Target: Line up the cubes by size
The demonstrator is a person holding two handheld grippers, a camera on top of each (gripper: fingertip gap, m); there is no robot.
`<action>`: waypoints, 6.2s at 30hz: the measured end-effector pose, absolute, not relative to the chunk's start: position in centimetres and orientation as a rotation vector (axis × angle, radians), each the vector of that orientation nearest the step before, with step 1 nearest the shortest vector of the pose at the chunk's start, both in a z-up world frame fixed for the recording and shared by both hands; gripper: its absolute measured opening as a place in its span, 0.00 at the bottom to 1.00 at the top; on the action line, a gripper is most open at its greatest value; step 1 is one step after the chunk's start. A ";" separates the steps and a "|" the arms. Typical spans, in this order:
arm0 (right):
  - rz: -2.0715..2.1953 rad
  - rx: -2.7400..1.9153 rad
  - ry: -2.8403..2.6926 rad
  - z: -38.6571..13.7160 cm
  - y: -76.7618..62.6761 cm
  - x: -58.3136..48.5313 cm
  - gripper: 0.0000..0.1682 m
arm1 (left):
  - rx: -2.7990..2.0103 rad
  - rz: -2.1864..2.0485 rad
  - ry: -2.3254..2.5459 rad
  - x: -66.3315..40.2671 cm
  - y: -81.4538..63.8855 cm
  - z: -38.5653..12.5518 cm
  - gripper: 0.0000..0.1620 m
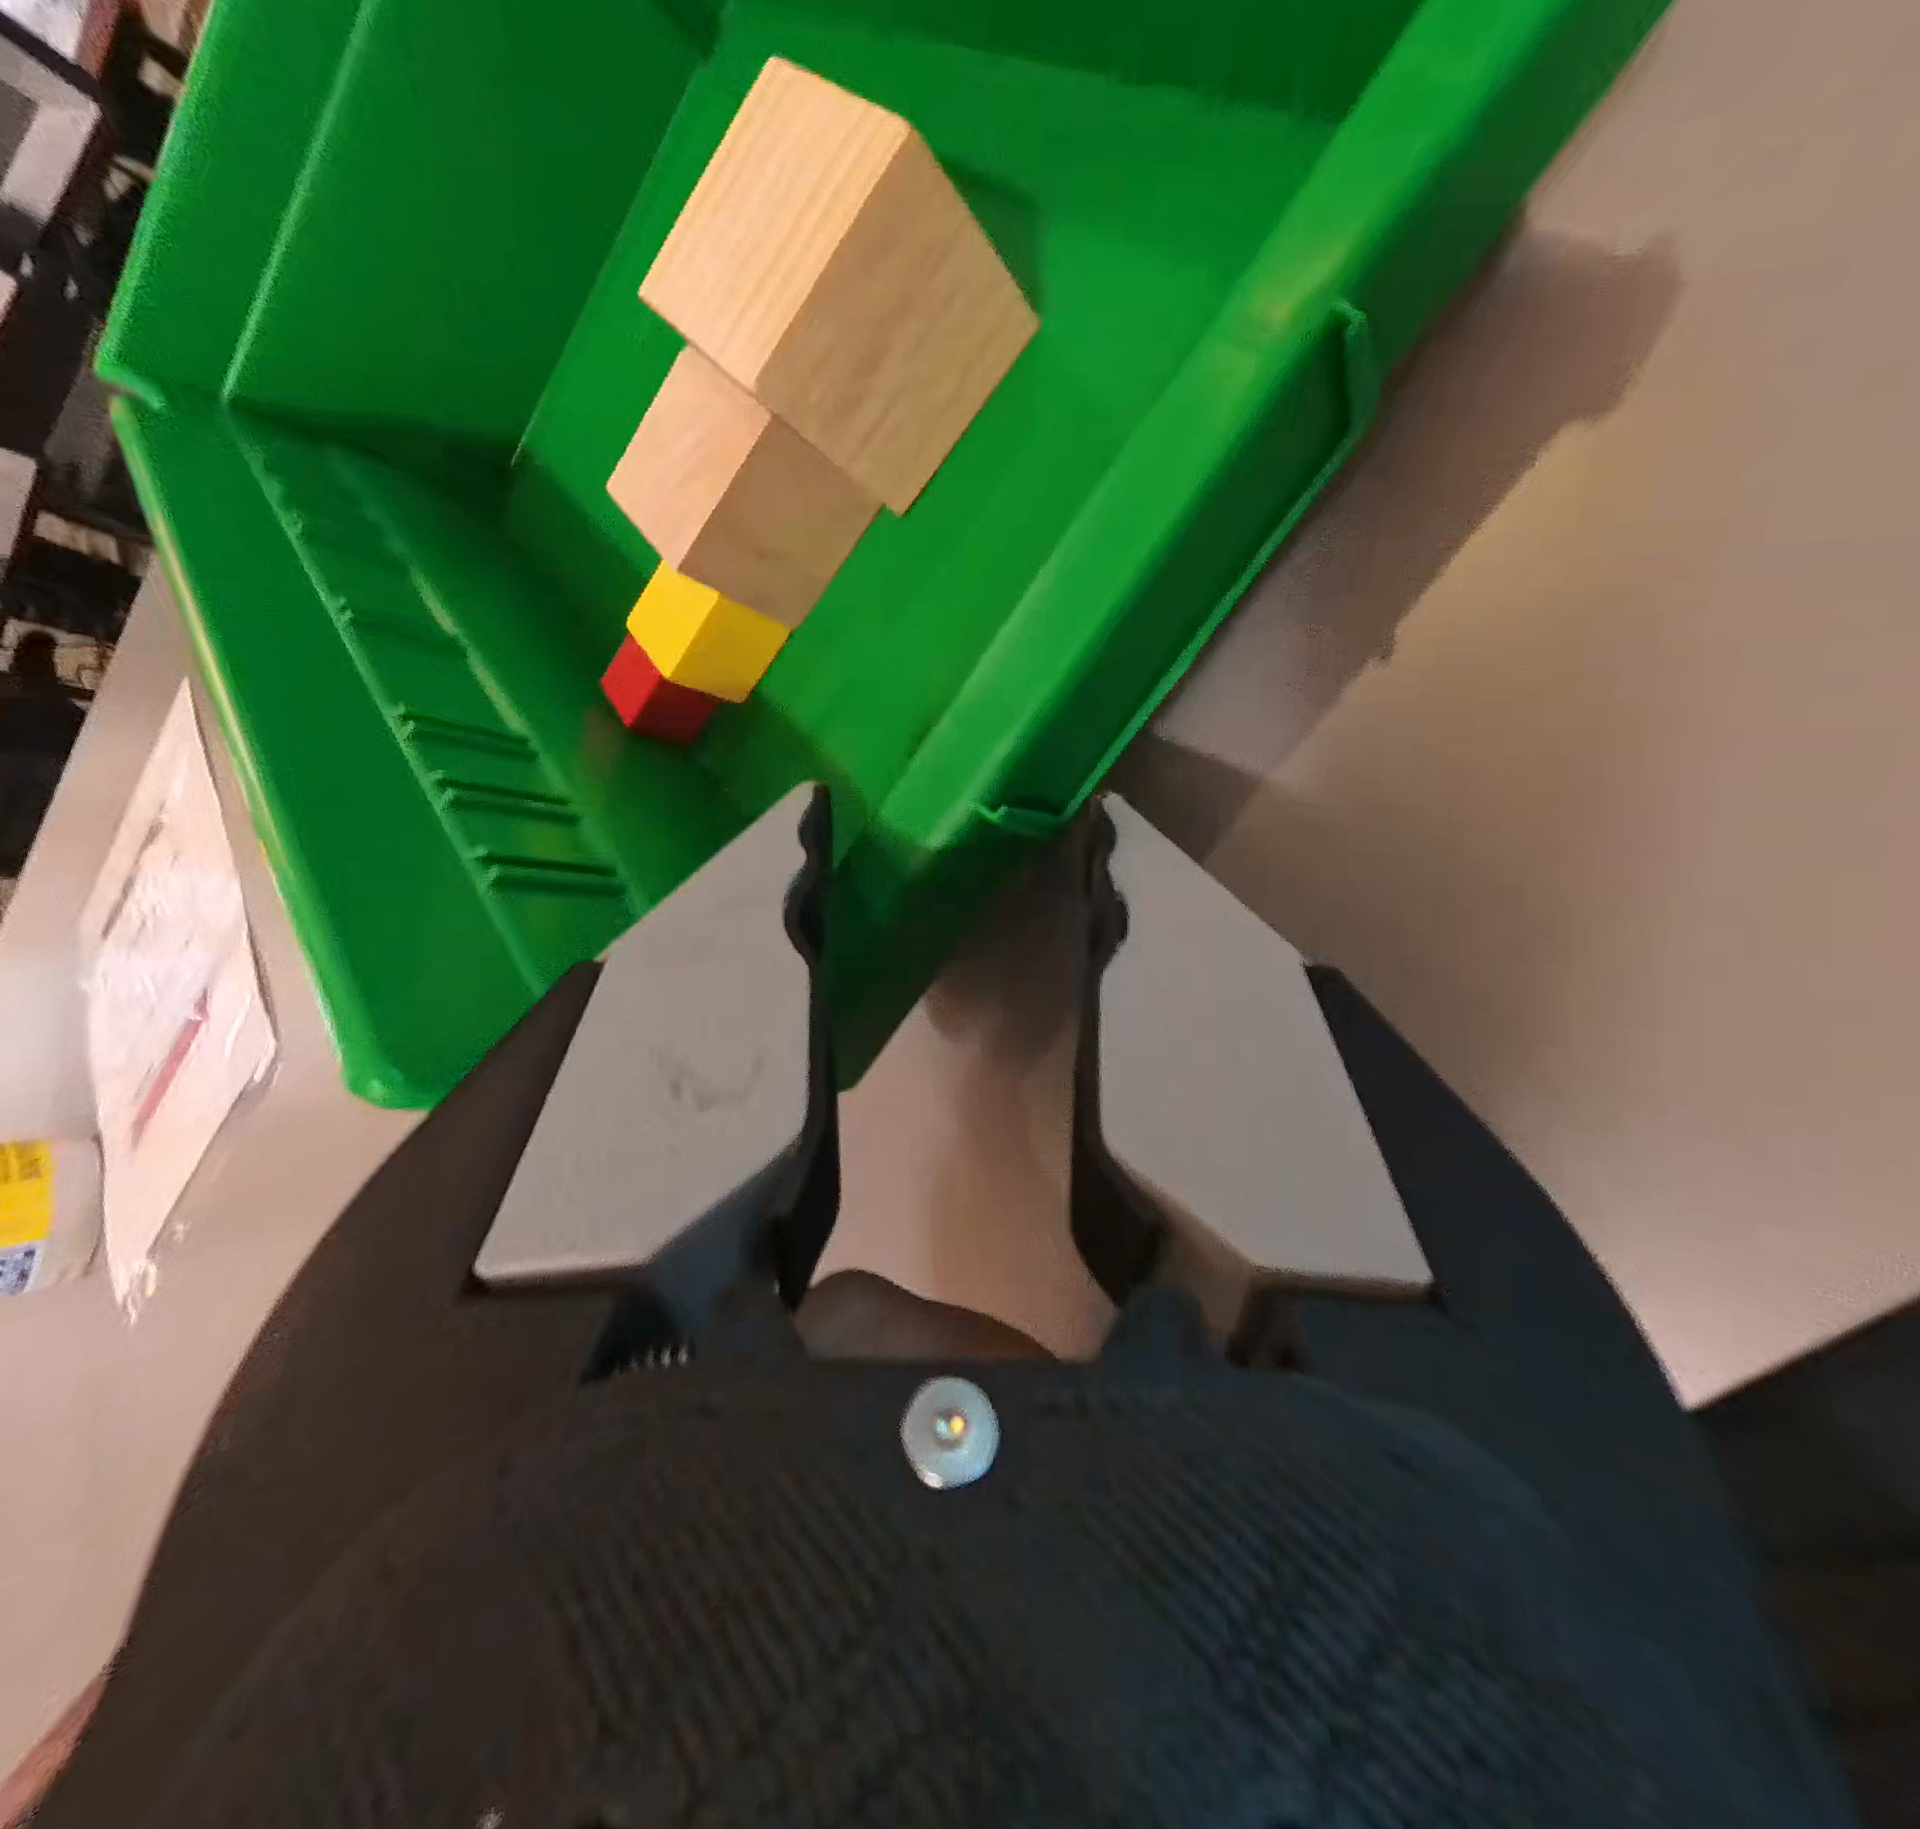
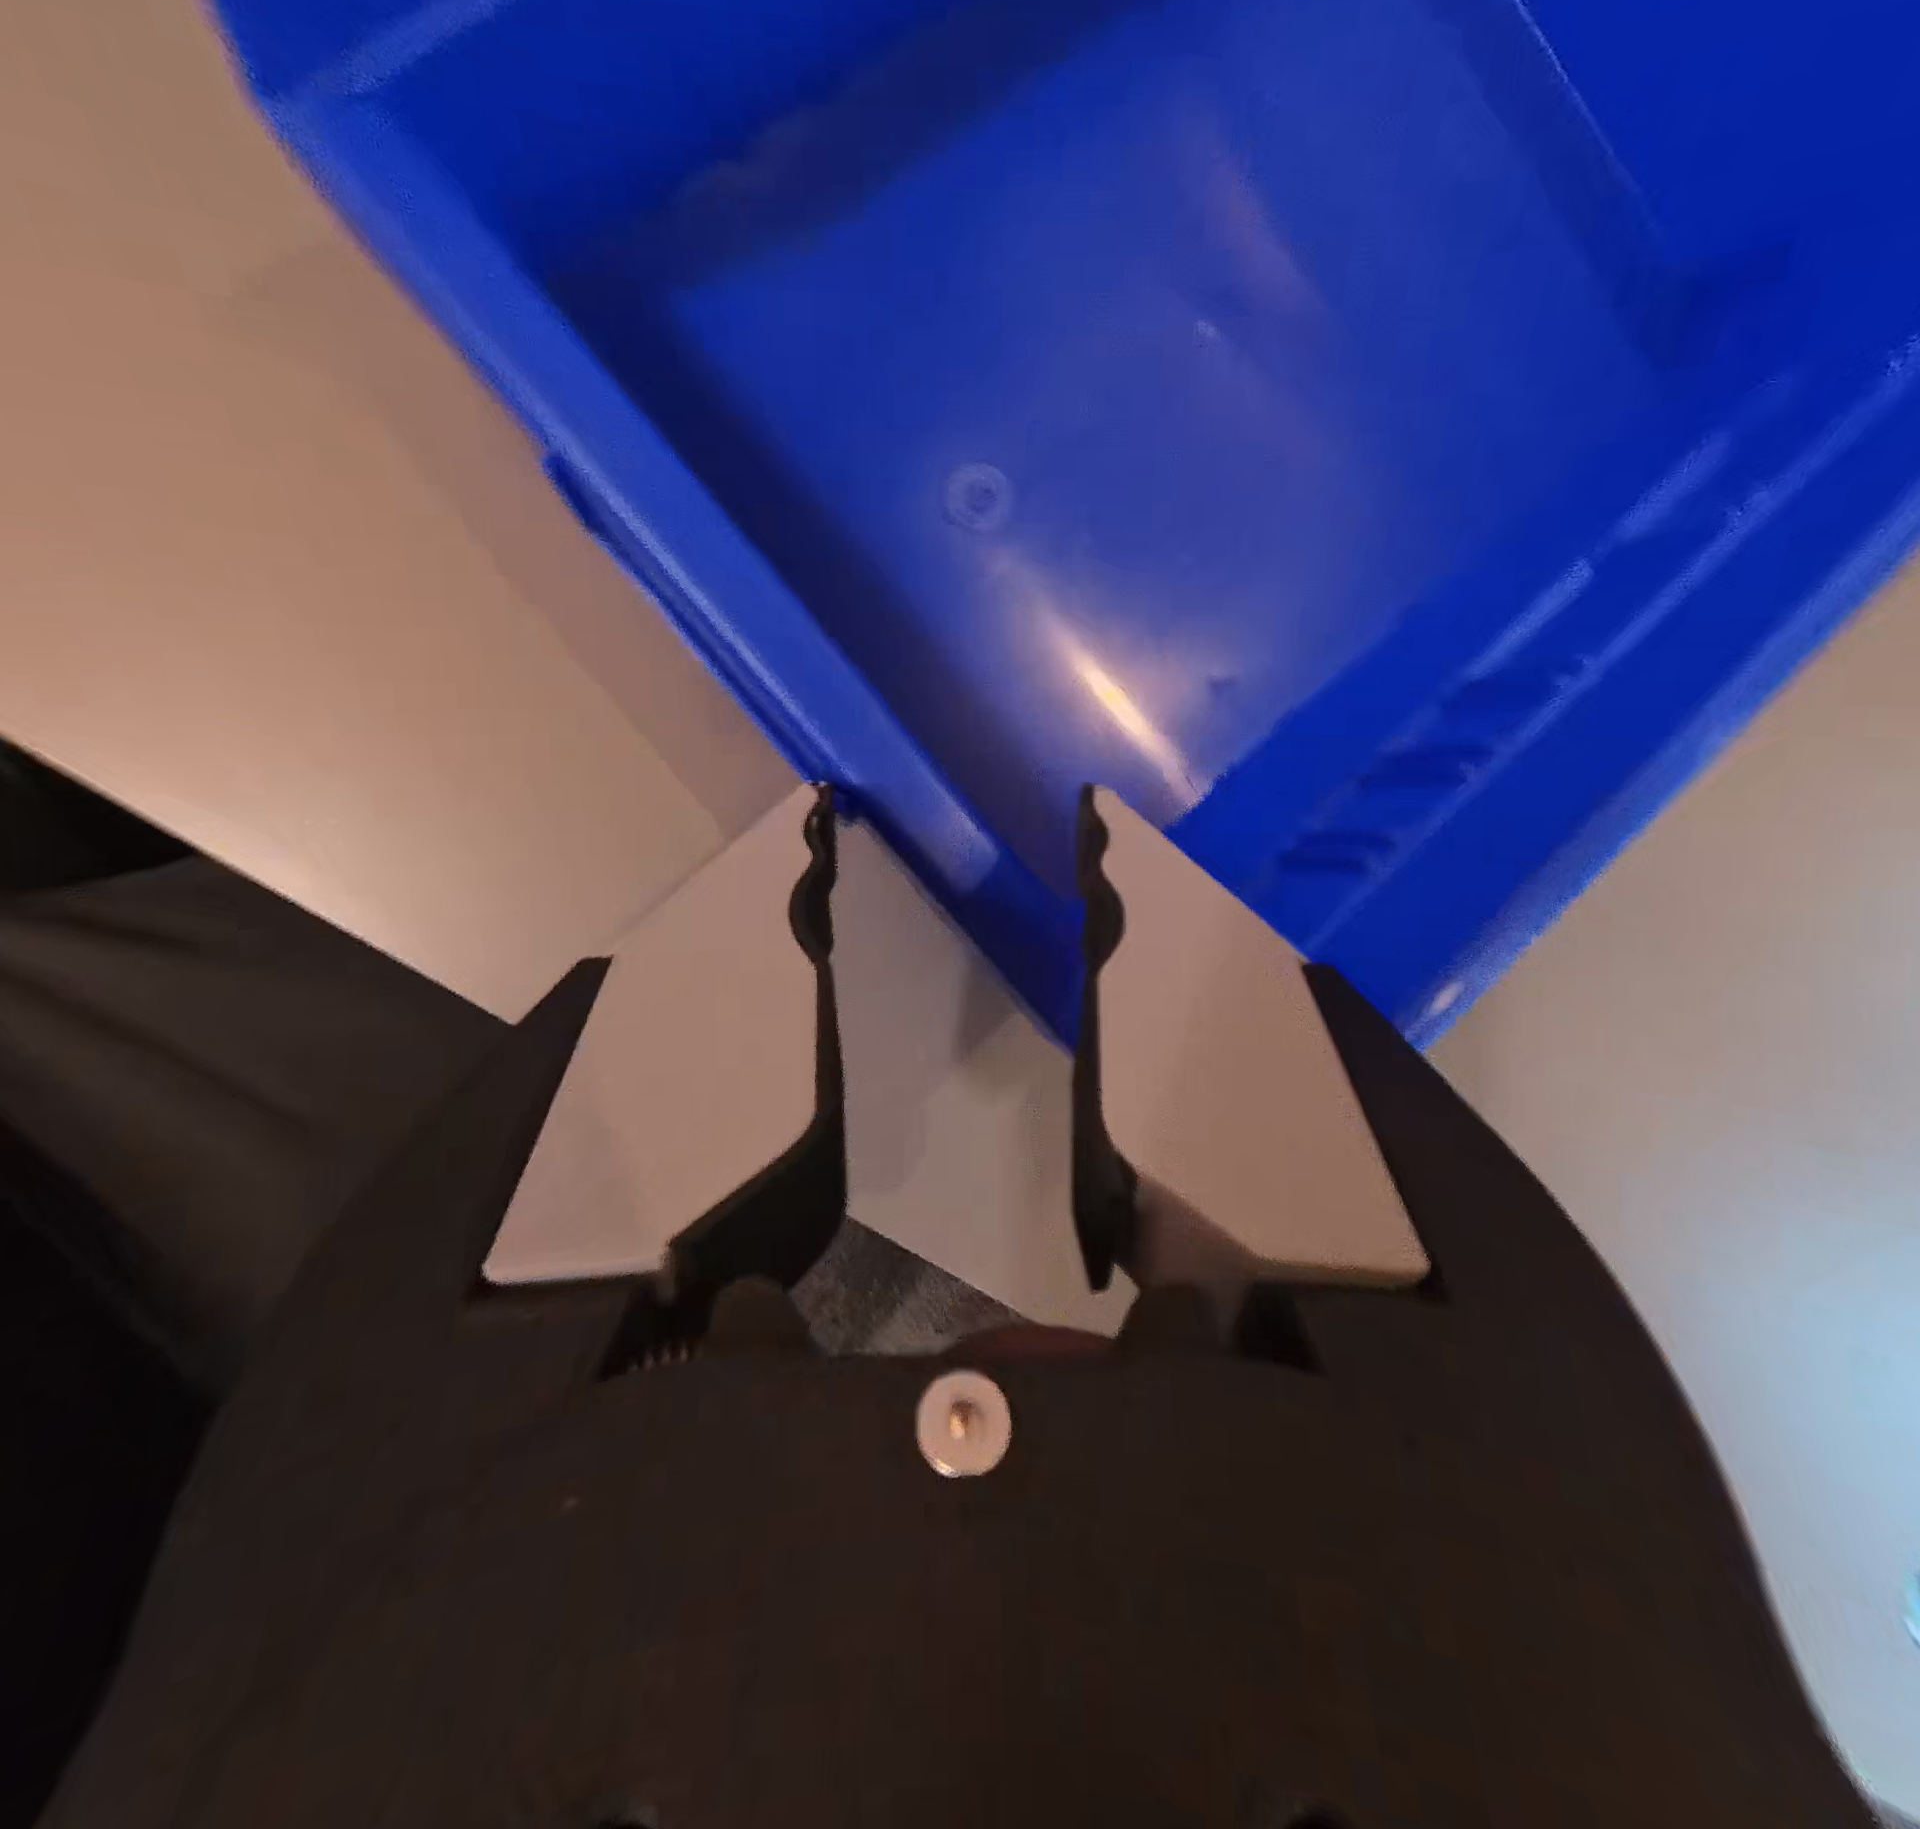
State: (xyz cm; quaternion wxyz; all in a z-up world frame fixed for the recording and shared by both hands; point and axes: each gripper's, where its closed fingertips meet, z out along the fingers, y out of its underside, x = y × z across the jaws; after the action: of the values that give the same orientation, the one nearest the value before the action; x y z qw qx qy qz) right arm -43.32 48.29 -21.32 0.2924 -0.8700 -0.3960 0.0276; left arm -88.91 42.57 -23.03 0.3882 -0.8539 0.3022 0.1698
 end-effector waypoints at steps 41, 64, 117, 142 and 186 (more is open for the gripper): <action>0.062 -2.127 -0.829 -21.8 53.4 -49.2 0.07 | -2.091 0.276 0.635 -77.2 45.1 -22.0 0.12; 0.443 -1.815 -0.807 -13.2 47.1 -56.1 0.30 | -1.743 -0.133 0.306 -78.8 36.4 -11.8 0.23; 0.627 -1.497 -1.216 -5.4 47.6 -65.1 0.32 | -2.458 0.493 0.707 -91.5 55.6 -21.4 0.02; 0.711 -1.594 -1.401 -10.4 49.3 -65.6 0.39 | -2.355 0.147 1.168 -84.9 55.6 -20.5 0.40; 1.077 -1.655 -1.362 -11.4 48.3 -67.6 0.37 | -1.574 0.096 1.037 -80.3 53.0 -7.6 0.38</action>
State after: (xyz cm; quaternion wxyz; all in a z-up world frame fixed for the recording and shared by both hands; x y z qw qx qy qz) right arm -67.63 48.27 -11.40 0.3628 -0.6429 -0.5292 0.4183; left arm -80.30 53.02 -7.63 0.5866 -0.6754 0.4449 0.0411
